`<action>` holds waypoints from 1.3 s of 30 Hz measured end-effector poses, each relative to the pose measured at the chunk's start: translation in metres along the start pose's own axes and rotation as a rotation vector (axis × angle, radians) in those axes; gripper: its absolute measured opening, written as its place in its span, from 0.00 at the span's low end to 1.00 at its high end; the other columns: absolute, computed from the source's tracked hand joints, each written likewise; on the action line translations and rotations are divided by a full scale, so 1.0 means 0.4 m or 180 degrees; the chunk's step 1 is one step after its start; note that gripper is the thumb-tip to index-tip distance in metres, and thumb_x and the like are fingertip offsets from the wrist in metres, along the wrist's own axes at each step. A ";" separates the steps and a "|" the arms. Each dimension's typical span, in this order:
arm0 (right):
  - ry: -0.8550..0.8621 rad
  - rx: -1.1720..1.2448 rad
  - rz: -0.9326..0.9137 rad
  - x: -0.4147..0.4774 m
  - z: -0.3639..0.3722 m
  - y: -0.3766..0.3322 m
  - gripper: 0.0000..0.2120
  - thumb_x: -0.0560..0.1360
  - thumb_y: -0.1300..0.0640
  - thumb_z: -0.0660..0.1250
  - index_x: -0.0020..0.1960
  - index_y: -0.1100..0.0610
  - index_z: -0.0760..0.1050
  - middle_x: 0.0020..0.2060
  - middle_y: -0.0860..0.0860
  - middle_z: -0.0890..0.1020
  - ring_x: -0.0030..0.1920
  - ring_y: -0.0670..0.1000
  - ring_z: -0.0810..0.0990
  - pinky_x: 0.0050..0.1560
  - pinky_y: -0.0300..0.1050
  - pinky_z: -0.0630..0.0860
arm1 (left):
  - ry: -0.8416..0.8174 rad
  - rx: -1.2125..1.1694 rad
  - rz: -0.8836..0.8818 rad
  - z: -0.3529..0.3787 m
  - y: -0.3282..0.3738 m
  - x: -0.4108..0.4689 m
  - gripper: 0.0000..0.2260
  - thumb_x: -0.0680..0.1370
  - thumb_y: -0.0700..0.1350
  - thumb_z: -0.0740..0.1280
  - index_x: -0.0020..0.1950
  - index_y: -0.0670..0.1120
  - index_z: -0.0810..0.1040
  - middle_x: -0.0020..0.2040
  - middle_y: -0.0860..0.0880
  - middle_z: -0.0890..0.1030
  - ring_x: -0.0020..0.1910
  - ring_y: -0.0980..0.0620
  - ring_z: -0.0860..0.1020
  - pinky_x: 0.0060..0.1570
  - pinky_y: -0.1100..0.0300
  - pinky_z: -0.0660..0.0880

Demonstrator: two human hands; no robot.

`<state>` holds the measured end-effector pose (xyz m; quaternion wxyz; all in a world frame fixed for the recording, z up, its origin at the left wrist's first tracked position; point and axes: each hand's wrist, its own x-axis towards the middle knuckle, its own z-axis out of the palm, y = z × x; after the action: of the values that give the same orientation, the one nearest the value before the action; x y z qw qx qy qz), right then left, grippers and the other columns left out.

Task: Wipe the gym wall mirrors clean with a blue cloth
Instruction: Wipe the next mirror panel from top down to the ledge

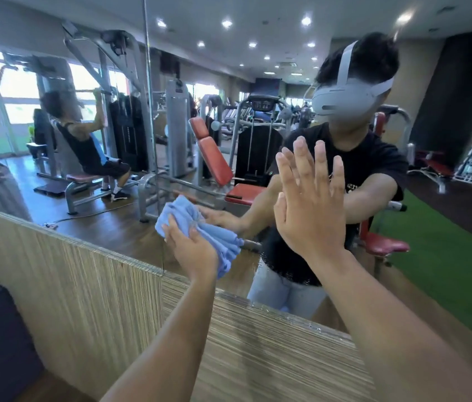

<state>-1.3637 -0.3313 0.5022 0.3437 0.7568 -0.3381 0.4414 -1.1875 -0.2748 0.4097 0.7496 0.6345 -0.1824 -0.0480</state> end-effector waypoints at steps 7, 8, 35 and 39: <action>0.0048 -0.0251 0.0313 -0.098 -0.056 0.146 0.33 0.81 0.58 0.60 0.84 0.55 0.54 0.83 0.57 0.53 0.82 0.63 0.51 0.79 0.68 0.49 | -0.0853 0.0380 0.2596 0.069 0.150 0.004 0.24 0.81 0.37 0.64 0.76 0.52 0.69 0.81 0.52 0.56 0.81 0.53 0.50 0.75 0.67 0.50; 0.0046 -0.0249 0.0367 -0.109 -0.060 0.161 0.33 0.81 0.58 0.60 0.84 0.54 0.54 0.83 0.57 0.53 0.82 0.63 0.51 0.79 0.69 0.50 | -0.0958 0.0428 0.2992 0.081 0.171 0.012 0.24 0.80 0.35 0.65 0.75 0.51 0.71 0.81 0.50 0.55 0.81 0.55 0.48 0.76 0.66 0.50; 0.0095 -0.0684 0.0529 -0.140 0.013 0.203 0.32 0.84 0.47 0.56 0.84 0.53 0.51 0.82 0.59 0.52 0.81 0.67 0.52 0.79 0.69 0.46 | -0.2046 0.1827 0.6344 0.042 0.054 0.117 0.23 0.82 0.38 0.62 0.76 0.53 0.71 0.78 0.39 0.64 0.78 0.36 0.59 0.76 0.35 0.54; 0.0052 -0.0649 0.0542 -0.140 0.008 0.203 0.31 0.84 0.47 0.55 0.84 0.53 0.52 0.82 0.59 0.52 0.81 0.66 0.51 0.79 0.70 0.47 | -0.1486 0.1419 0.5922 0.096 0.187 0.117 0.26 0.78 0.34 0.65 0.74 0.51 0.69 0.76 0.38 0.61 0.79 0.36 0.54 0.78 0.42 0.52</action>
<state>-1.4499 -0.3656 0.4686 0.3829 0.6830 -0.4414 0.4384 -1.1688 -0.3104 0.4970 0.2968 0.3393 -0.7573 0.4725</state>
